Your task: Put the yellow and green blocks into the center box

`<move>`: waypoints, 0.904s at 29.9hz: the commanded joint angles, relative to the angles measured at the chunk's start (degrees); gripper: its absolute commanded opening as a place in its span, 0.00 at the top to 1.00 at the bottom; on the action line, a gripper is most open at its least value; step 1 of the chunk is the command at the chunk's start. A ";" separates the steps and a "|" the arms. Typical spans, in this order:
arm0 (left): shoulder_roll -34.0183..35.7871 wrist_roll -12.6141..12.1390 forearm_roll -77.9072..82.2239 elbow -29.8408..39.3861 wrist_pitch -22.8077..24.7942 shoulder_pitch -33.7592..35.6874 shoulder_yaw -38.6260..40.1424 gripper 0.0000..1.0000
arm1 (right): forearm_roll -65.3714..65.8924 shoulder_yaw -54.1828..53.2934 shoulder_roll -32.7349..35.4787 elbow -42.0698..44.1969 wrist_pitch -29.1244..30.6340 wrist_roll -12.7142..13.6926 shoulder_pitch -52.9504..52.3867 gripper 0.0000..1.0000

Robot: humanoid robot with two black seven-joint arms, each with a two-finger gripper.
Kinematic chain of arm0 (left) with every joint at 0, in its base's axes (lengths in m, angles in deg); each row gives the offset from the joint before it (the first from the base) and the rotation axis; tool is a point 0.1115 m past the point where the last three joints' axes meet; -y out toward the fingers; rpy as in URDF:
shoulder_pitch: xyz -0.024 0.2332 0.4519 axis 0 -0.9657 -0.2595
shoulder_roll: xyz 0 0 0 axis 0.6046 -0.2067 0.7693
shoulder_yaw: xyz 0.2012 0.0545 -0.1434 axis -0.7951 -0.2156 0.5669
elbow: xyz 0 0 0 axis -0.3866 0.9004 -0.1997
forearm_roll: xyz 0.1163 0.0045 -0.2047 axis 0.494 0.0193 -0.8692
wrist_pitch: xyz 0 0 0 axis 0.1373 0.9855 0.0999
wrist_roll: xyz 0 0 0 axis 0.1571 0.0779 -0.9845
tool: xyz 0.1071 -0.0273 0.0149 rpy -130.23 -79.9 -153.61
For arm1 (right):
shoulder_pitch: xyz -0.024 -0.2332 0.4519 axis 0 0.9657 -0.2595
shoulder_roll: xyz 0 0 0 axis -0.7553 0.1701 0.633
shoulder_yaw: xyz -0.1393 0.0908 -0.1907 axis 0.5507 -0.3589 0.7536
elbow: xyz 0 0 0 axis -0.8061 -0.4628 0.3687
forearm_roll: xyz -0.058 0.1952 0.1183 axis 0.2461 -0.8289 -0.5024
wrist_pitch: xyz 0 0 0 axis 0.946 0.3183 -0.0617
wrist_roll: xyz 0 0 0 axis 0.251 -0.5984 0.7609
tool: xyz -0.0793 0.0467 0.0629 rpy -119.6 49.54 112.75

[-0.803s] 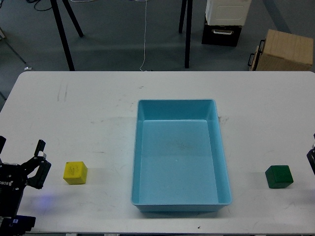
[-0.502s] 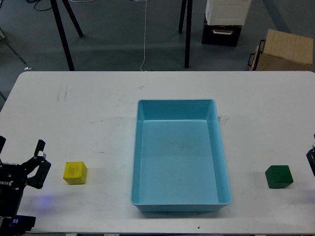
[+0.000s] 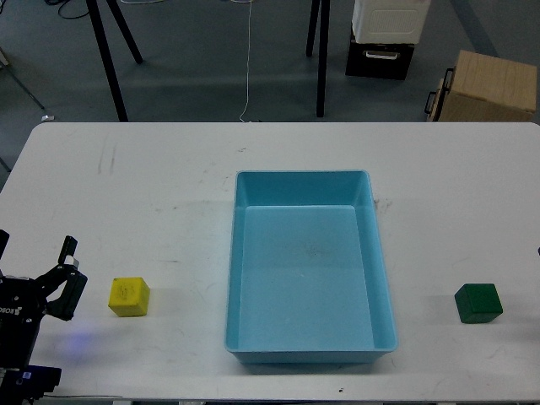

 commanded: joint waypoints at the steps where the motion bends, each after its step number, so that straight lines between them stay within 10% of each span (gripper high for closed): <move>1: 0.00 0.00 0.00 0.01 0.00 1.13 0.00 0.00 | 0.76 1.92 11.24 0.20 -1.23 0.66 -2.11 0.01; 15: 0.00 -0.09 0.00 -0.52 0.00 2.45 -0.70 0.00 | 22.37 36.17 43.16 1.96 -6.42 14.80 -37.68 0.01; 27: 0.00 -0.09 0.09 -0.52 0.00 2.36 -1.85 0.00 | 52.41 67.83 45.64 0.21 0.75 28.07 -69.26 0.01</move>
